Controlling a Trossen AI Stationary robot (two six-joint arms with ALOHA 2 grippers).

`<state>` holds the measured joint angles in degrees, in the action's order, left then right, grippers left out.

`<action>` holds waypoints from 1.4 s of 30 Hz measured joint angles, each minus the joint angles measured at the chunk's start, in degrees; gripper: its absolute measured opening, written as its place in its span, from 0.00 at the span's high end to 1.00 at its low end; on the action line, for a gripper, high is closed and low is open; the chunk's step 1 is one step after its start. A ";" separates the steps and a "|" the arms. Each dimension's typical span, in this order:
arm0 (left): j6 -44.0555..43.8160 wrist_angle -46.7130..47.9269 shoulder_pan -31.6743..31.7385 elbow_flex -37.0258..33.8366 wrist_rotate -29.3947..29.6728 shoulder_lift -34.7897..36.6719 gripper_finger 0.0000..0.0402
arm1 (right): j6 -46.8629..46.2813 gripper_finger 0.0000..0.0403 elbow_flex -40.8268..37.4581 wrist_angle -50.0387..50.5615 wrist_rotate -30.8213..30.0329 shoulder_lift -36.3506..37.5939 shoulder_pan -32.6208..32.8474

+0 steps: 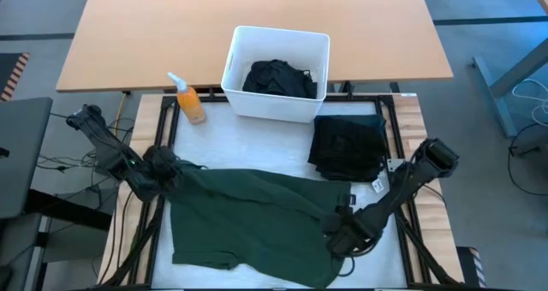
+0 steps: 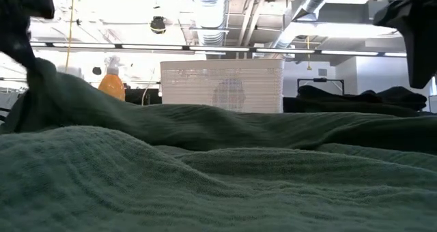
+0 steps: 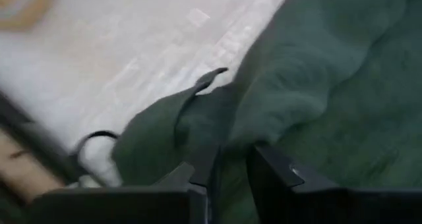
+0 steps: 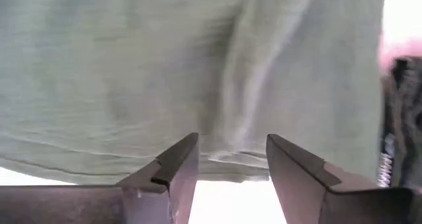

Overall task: Fold laundry
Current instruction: Fold the green polo shirt

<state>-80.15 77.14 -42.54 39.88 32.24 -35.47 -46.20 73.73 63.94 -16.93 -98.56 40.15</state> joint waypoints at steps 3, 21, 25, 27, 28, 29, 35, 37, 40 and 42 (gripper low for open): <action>-0.56 4.43 0.02 5.47 -0.67 0.01 0.83 | 0.58 0.48 0.00 -2.29 -0.12 0.00 0.94; 27.34 -76.55 -5.64 -14.39 -15.77 -18.42 0.82 | 14.25 0.48 0.04 -26.59 -4.09 -2.53 2.34; 25.52 -73.81 -6.89 -14.04 -14.51 -29.80 0.83 | 16.37 0.48 0.02 -30.09 -4.13 -7.07 2.20; 23.70 -73.10 -7.28 -13.33 -16.26 -35.28 0.86 | 16.30 0.48 0.02 -30.57 -4.12 -9.62 2.13; 23.10 -73.31 -7.42 -12.93 -17.47 -37.84 0.87 | 16.27 0.48 0.01 -30.57 -3.92 -10.80 2.13; 22.75 -73.26 -7.55 -12.60 -19.15 -40.39 0.89 | 16.16 0.49 -0.02 -30.66 -3.85 -11.98 2.13; 20.86 -75.54 -7.81 -8.70 -31.99 -51.47 0.99 | 12.79 0.49 0.11 -31.66 0.06 -15.02 2.20; 21.06 -76.03 -8.09 -6.99 -37.39 -53.26 0.99 | 11.73 0.50 0.13 -32.60 4.15 -14.92 2.11; 21.60 -75.14 -8.41 -4.33 -41.44 -53.82 1.00 | 11.40 0.53 -0.04 -34.87 9.76 -13.72 2.69; 21.72 -74.22 -8.39 -2.48 -42.41 -53.30 1.00 | 10.93 0.55 -0.09 -36.77 13.44 -12.44 3.19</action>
<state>-58.43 2.92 -50.94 37.40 -10.16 -88.78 -35.27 73.65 27.17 -3.49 -111.00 43.34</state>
